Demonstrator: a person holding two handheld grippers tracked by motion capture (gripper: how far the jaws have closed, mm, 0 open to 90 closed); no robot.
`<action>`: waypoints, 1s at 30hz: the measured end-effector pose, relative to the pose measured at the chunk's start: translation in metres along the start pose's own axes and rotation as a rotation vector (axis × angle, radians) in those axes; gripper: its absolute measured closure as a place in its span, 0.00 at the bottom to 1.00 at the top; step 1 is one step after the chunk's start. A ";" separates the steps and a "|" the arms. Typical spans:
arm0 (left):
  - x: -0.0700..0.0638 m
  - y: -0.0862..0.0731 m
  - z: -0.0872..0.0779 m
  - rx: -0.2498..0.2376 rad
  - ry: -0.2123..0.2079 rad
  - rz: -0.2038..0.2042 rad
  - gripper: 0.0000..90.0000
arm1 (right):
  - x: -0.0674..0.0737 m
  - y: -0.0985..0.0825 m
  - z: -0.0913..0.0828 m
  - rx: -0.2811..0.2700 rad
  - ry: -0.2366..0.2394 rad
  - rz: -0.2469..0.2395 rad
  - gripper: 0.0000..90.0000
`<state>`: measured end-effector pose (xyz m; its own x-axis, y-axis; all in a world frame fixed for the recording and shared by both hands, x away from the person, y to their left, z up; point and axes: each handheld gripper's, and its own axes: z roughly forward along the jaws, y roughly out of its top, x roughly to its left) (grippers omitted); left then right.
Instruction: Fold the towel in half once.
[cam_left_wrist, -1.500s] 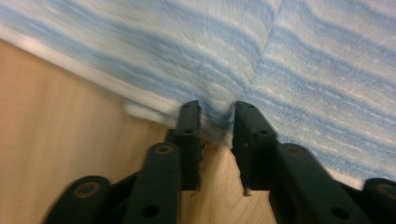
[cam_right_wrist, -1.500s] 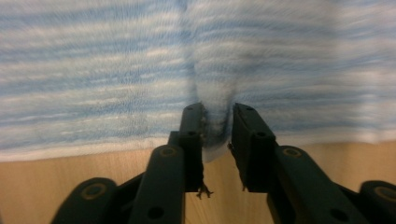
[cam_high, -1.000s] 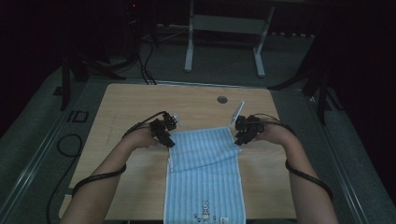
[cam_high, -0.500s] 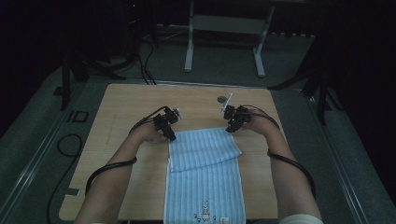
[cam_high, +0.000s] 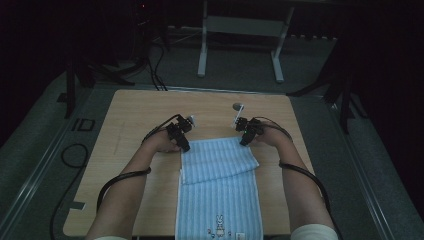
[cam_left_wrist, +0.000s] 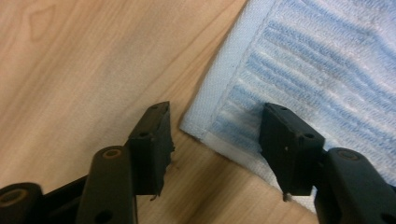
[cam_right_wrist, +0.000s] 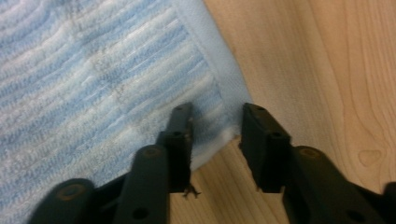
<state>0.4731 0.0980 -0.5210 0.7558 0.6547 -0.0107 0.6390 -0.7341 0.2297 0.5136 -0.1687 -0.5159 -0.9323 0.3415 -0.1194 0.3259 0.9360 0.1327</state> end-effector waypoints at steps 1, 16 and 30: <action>-0.001 0.000 0.000 -0.003 -0.002 0.009 0.56 | 0.002 0.001 0.000 0.009 -0.013 -0.016 0.81; -0.013 0.003 -0.013 -0.027 0.019 0.097 0.94 | 0.004 -0.002 -0.027 -0.014 0.030 0.046 0.99; 0.005 0.023 -0.095 -0.199 0.233 0.035 0.95 | -0.008 0.005 -0.094 -0.143 -0.130 0.075 0.99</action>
<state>0.4781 0.1013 -0.4230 0.7093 0.6699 0.2192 0.5550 -0.7225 0.4122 0.5079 -0.1752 -0.4217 -0.8751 0.4265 -0.2287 0.3592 0.8891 0.2837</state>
